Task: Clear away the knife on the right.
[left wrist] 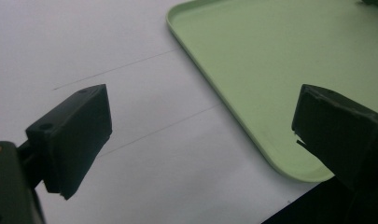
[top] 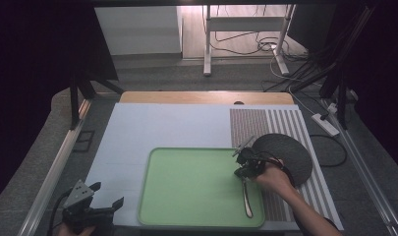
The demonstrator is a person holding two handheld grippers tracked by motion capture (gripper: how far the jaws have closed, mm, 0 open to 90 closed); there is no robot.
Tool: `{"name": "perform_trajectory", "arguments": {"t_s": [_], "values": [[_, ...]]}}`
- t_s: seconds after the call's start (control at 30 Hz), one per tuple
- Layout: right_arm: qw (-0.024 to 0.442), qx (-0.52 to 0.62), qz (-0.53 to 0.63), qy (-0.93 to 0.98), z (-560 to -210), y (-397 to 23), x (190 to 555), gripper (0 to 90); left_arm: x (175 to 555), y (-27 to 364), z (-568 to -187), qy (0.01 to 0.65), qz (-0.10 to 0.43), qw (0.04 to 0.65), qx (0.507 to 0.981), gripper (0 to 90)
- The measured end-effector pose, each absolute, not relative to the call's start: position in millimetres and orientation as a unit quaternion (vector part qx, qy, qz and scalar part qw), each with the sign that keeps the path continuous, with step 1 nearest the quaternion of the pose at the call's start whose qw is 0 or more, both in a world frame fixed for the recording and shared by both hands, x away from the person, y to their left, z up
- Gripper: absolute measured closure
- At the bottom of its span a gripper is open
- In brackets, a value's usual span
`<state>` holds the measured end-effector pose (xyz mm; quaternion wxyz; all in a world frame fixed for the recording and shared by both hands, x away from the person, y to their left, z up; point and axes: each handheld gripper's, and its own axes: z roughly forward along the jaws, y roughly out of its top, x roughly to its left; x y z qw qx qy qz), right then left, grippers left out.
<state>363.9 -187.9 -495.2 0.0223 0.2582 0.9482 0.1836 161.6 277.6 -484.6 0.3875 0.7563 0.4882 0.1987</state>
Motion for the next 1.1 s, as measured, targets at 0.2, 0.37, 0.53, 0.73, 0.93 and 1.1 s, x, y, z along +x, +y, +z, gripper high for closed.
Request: {"name": "perform_trajectory", "arguments": {"t_s": [0.2, 0.37, 0.53, 0.73, 0.93, 1.1], "values": [[0.020, 0.272, 0.188, 0.944, -494.9, -202.1, 363.6, 89.9, 161.8, 277.8, -484.6, 0.488, 0.198, 0.388, 0.756, 5.7], [0.019, 0.268, 0.185, 0.945, -494.3, -204.6, 356.1, 89.8, 161.9, 277.7, -484.7, 0.488, 0.198, 0.387, 0.757, 5.7], [0.016, 0.256, 0.183, 0.949, -494.2, -205.4, 344.6, 89.8, 161.8, 277.2, -484.6, 0.488, 0.199, 0.386, 0.757, 5.7], [0.011, 0.263, 0.186, 0.947, -494.0, -213.7, 341.3, 89.8, 162.0, 277.5, -484.7, 0.489, 0.198, 0.386, 0.757, 5.7], [0.009, 0.277, 0.224, 0.934, -485.8, -219.8, 340.3, 78.5, 162.3, 277.1, -484.7, 0.489, 0.198, 0.385, 0.757, 5.8], [0.025, 0.288, 0.250, 0.924, -478.0, -224.5, 336.4, 61.9, 162.1, 277.6, -484.7, 0.490, 0.197, 0.386, 0.756, 5.8]]}}
